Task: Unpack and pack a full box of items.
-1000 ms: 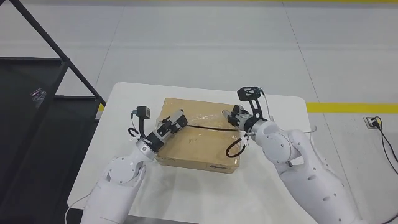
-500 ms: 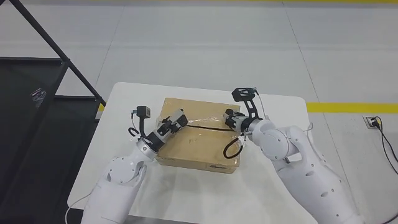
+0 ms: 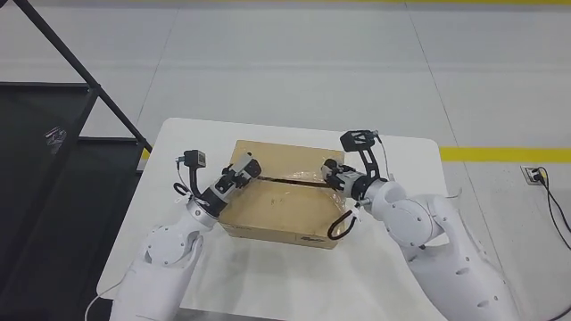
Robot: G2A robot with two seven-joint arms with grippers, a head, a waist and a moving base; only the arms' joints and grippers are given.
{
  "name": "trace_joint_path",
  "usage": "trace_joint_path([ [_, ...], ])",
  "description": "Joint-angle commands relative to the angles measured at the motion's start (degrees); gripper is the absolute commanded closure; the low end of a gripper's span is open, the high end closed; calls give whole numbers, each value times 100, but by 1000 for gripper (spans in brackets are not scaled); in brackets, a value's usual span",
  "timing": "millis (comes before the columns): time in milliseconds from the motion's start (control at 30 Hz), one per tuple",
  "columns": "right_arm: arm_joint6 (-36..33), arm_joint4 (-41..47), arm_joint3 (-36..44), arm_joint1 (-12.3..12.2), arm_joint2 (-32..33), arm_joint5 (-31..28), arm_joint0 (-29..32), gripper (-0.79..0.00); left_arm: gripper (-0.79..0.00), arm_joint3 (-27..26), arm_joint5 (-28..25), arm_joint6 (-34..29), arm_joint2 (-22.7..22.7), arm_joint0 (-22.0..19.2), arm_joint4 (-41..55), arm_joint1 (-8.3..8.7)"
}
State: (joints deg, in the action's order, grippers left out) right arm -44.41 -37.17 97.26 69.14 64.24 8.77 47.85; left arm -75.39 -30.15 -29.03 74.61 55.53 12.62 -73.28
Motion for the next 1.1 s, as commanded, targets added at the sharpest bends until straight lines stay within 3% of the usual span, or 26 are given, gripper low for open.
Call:
trace_joint_path([
  [0, -90, 31, 150, -18, 71, -53, 91, 0, -785, -18, 10, -15, 22, 14, 1, 7],
  [600, -440, 155, 841, -88, 352, -89, 514, 0, -785, 57, -4, -143, -21, -31, 49, 11],
  [1067, -370, 641, 686, -99, 504, -390, 608, 0, -785, 150, -21, -221, -92, -93, 75, 5],
])
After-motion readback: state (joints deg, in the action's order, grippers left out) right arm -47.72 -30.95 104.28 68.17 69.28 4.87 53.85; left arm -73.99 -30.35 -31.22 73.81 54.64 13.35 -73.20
